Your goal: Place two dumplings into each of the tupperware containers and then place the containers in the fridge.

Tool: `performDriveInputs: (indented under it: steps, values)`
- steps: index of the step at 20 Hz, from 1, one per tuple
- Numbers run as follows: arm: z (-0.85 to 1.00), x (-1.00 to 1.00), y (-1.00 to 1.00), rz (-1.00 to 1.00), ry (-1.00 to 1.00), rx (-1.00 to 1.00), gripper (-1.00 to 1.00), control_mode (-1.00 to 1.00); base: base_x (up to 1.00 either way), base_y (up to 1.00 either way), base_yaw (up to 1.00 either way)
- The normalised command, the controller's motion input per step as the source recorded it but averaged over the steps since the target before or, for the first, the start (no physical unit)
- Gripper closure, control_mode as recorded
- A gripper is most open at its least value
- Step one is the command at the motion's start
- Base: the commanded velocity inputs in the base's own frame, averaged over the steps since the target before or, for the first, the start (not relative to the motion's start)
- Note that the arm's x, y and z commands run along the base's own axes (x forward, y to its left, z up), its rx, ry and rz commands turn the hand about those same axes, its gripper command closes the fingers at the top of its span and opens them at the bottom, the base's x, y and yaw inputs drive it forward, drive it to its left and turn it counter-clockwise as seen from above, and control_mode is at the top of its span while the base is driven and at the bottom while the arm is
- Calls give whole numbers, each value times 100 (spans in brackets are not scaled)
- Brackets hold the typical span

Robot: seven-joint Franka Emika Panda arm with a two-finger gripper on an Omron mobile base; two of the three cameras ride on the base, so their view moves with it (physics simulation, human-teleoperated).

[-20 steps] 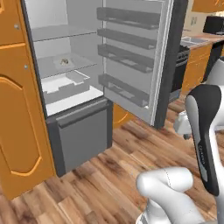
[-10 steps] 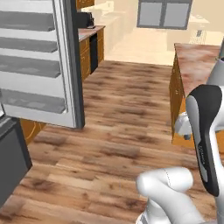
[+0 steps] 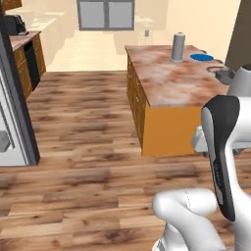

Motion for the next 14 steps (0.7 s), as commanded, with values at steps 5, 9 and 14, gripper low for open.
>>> performDriveInputs:
  steps: [5, 9, 14]
  values:
    - [0, 0, 0, 0, 0, 0, -100, 100, 22, -100, 0]
    - [0, 0, 0, 0, 0, 0, -100, 100, 31, -100, -5]
    - [0, 0, 0, 0, 0, 0, -100, 100, 32, -100, -6]
